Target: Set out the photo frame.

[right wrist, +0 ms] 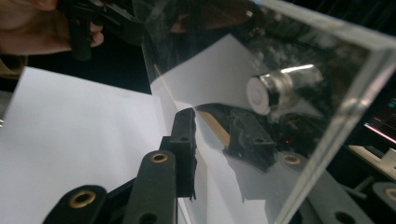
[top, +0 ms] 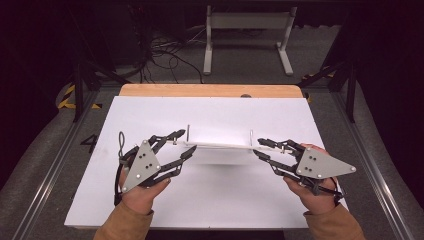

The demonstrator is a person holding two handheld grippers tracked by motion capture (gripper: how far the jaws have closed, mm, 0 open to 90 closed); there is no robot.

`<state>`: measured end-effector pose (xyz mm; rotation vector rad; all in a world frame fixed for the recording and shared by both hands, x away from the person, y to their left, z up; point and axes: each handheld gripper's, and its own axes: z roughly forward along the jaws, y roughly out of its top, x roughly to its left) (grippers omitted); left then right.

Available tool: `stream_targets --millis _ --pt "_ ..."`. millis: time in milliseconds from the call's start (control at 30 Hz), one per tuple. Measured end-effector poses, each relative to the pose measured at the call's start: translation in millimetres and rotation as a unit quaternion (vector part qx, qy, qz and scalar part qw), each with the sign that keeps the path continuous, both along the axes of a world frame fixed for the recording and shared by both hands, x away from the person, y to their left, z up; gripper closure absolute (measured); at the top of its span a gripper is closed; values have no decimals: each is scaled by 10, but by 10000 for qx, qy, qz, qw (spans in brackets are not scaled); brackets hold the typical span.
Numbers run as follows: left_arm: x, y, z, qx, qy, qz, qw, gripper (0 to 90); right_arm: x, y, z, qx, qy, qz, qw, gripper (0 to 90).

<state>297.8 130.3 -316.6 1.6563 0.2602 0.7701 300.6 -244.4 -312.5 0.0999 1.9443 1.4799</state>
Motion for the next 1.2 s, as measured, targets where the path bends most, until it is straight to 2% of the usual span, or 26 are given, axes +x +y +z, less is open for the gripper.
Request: stream_targets --millis 200,300,400,633,800,933,1200 --pt "-86 54 87 -61 38 -56 10000 518 -100 18 116 151 84 284 9994 708" --pt "-118 89 122 -181 165 -155 9996 518 -140 30 176 251 93 438 9987 720" --pt "-178 111 162 -218 195 -182 9994 528 -167 30 260 402 326 640 9966 731" --pt "-251 156 239 -186 277 -171 9993 542 -160 50 308 462 494 785 9946 732" --pt "-260 195 244 -275 383 -260 9985 566 -113 59 322 527 738 893 9919 728" --pt "-260 215 235 -322 445 -269 9981 571 -100 74 333 526 776 915 9914 727" --pt "-261 257 256 -448 601 -320 9967 579 -69 102 390 615 967 1021 9882 727"
